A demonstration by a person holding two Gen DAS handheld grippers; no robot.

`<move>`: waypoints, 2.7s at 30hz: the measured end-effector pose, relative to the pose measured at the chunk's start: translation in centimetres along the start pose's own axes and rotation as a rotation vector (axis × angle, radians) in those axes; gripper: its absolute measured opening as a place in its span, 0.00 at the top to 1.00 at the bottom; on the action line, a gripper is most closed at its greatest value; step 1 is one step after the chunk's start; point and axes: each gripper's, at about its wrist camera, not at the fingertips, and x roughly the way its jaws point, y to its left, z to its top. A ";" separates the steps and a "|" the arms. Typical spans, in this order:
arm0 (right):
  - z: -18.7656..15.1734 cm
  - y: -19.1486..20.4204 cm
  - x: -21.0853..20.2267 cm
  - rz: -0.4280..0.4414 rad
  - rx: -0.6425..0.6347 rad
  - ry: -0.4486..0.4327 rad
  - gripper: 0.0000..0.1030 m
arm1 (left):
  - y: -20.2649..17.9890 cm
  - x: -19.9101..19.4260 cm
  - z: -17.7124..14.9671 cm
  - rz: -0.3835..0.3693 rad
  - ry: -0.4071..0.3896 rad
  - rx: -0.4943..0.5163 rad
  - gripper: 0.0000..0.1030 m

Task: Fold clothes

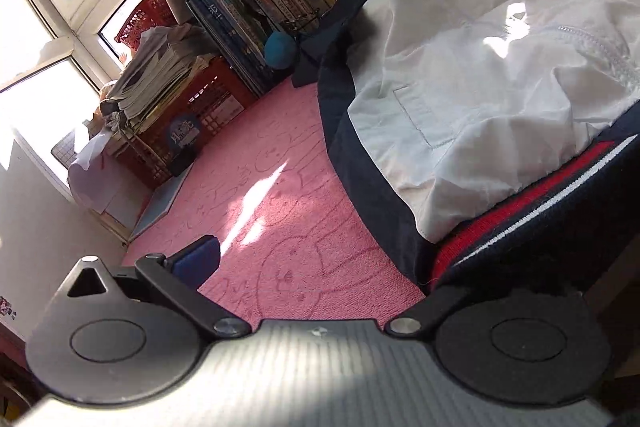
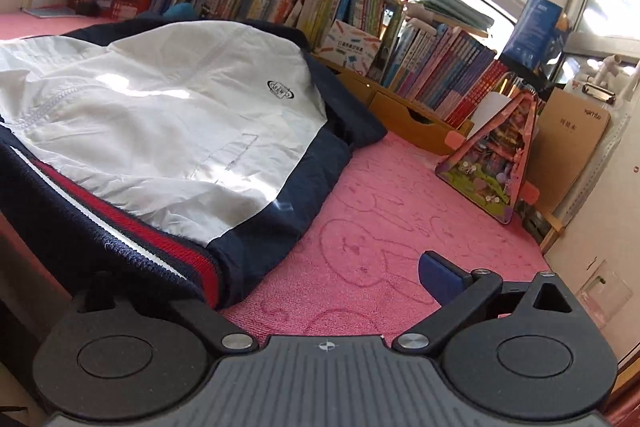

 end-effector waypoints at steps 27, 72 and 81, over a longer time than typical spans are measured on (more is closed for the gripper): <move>12.6 3.7 12.7 0.528 0.195 0.003 0.01 | 8.1 6.7 6.3 -0.449 -0.142 -0.645 0.00; 13.2 0.1 13.5 0.533 0.365 0.011 0.00 | 9.2 22.3 6.8 0.111 0.159 -0.584 0.64; 17.1 -4.2 28.3 0.128 0.296 0.168 0.23 | 10.9 22.5 5.6 0.065 0.160 -0.710 0.49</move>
